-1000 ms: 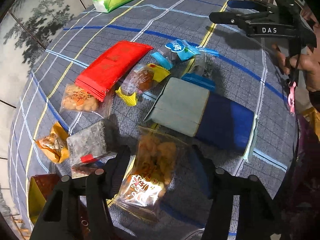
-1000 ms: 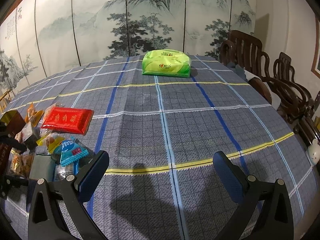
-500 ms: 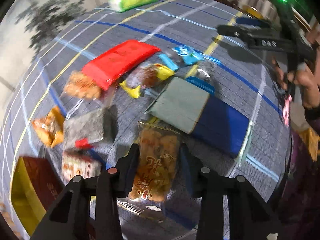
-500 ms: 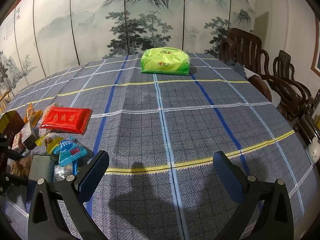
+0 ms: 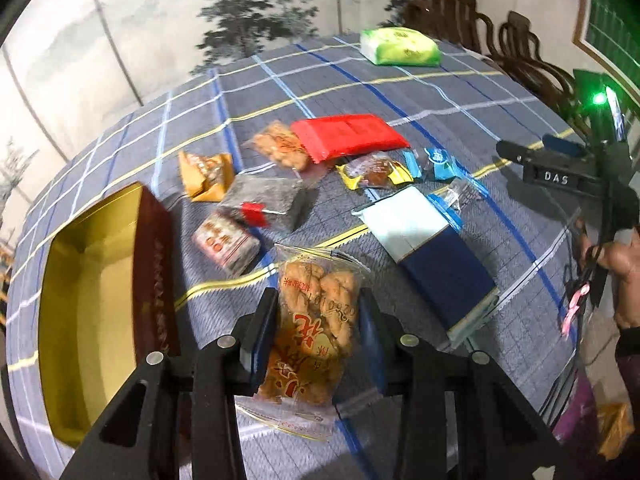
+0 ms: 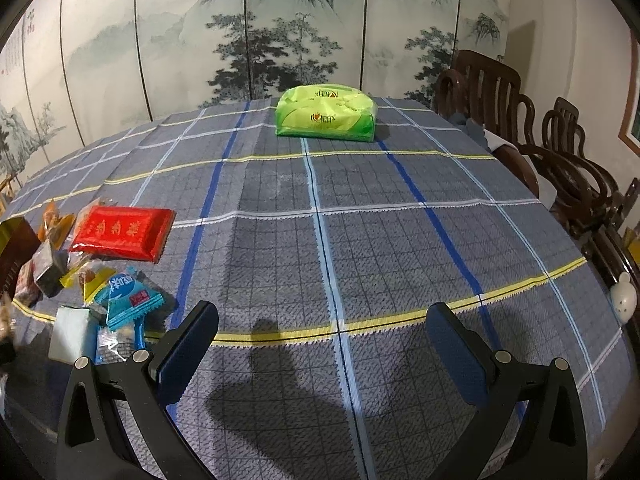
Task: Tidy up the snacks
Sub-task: 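Carry the biscuit bag into the gold tin and open the left tool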
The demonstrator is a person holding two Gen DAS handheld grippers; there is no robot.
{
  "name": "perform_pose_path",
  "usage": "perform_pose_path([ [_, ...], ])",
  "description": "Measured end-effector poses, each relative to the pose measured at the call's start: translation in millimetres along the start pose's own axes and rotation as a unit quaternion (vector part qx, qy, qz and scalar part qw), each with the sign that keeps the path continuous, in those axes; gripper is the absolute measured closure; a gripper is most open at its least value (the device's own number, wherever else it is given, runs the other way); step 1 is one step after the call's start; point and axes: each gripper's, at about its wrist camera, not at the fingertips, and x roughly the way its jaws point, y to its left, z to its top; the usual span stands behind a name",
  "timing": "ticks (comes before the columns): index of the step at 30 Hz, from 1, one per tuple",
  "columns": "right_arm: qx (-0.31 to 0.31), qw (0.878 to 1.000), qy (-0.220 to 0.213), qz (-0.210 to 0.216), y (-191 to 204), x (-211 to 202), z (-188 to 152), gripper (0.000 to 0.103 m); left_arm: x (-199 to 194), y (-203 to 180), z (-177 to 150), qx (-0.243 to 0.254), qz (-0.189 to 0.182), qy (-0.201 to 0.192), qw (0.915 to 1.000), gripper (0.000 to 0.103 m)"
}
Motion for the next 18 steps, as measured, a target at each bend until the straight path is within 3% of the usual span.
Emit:
perform_pose_path([
  [18, -0.033, 0.998, 0.038, -0.046, 14.0, 15.1, 0.6, 0.0, -41.4, 57.9, -3.1, -0.04, 0.091, -0.039, 0.9942, 0.067],
])
